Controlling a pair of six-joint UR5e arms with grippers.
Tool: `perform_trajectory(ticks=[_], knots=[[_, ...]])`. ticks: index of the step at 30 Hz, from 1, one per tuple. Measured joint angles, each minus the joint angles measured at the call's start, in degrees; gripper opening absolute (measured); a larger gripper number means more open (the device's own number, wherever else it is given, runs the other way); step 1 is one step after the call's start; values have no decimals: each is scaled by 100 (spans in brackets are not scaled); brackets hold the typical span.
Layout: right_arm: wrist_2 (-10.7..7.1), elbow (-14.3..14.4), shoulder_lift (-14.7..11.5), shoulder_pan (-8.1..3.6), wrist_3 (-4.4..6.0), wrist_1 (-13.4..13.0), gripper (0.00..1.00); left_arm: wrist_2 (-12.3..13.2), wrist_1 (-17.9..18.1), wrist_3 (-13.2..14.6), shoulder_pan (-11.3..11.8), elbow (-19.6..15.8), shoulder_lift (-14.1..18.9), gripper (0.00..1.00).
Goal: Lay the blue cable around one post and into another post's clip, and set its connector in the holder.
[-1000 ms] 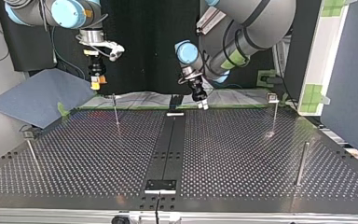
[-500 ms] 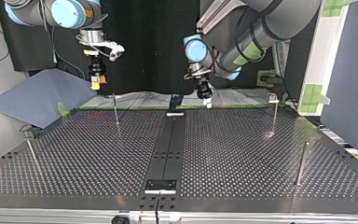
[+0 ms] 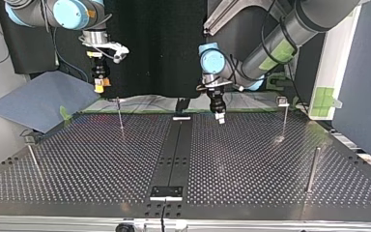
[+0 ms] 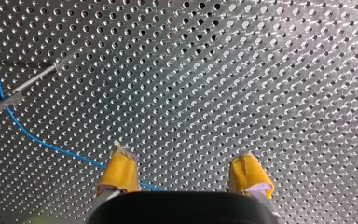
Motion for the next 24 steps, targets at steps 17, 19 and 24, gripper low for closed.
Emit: perform_trajectory(ticks=[17,19,24], knots=[[-6,-2,-6,-20,0,22,98,600,-814,462,194,11,796,99],[-8,-2,-7,-27,0,25,98,623,-924,461,195,9,909,99],[-9,-1,-8,-44,0,30,98,630,-1191,472,211,-11,1173,99]])
